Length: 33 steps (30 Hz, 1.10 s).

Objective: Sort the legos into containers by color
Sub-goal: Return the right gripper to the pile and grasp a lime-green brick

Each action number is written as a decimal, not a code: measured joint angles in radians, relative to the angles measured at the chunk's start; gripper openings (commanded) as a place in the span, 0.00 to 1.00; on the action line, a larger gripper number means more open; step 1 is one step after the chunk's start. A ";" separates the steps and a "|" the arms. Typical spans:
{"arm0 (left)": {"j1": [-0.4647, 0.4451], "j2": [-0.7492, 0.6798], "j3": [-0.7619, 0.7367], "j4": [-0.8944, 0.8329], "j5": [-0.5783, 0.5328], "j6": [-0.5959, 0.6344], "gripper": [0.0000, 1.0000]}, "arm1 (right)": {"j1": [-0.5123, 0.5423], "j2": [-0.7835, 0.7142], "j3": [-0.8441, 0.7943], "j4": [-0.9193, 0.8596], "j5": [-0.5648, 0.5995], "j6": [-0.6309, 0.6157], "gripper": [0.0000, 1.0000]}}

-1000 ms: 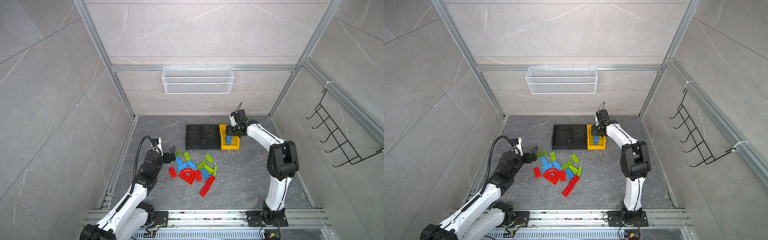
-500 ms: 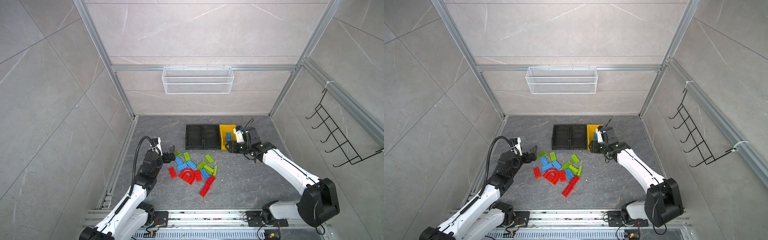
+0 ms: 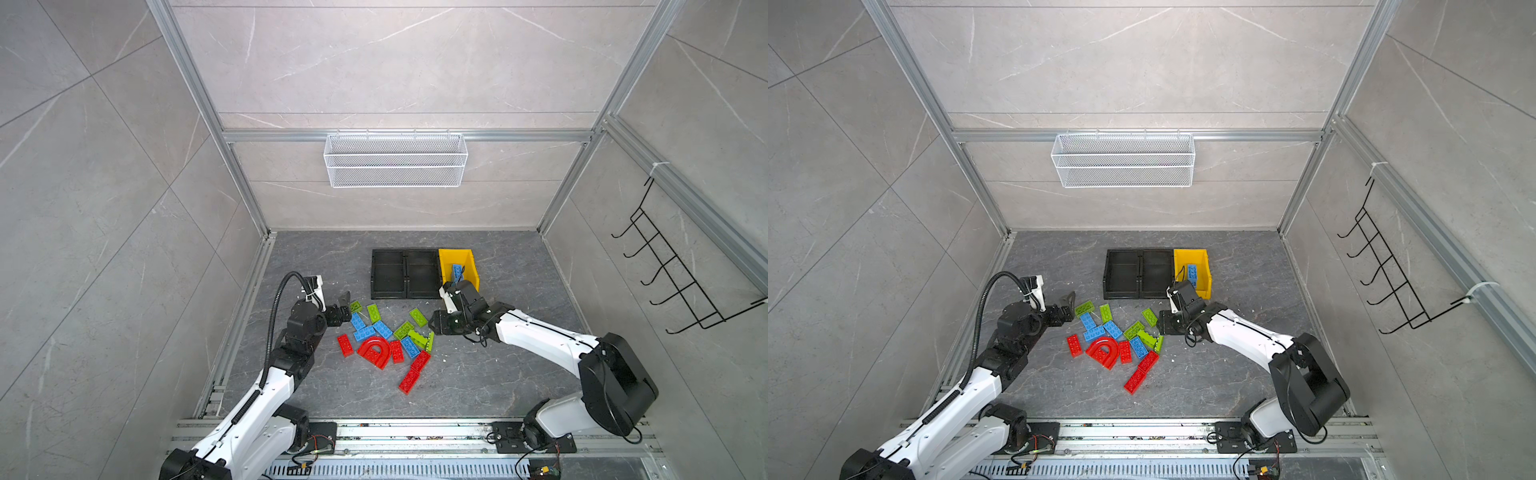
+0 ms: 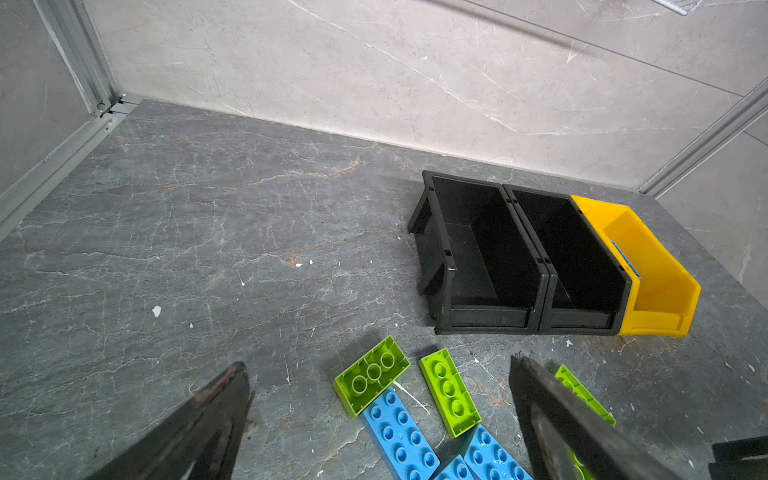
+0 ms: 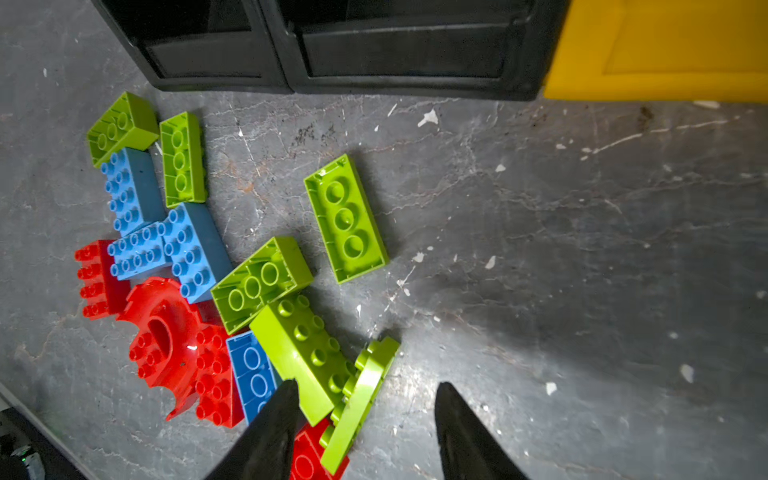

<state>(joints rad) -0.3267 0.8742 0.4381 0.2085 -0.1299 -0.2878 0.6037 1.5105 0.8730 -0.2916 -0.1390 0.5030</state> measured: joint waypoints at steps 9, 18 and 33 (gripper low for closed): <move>0.000 0.000 0.000 0.000 0.000 0.000 1.00 | 0.037 0.041 0.000 0.006 0.033 0.003 0.52; 0.000 -0.001 -0.003 0.000 -0.008 0.000 1.00 | 0.068 0.122 0.016 -0.003 0.073 0.002 0.46; 0.000 -0.003 -0.003 0.000 -0.018 0.000 1.00 | 0.069 0.064 0.007 -0.072 0.141 0.008 0.47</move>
<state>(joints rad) -0.3267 0.8711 0.4351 0.2089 -0.1478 -0.2882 0.6724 1.5745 0.8803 -0.3634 0.0021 0.5106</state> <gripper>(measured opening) 0.999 0.430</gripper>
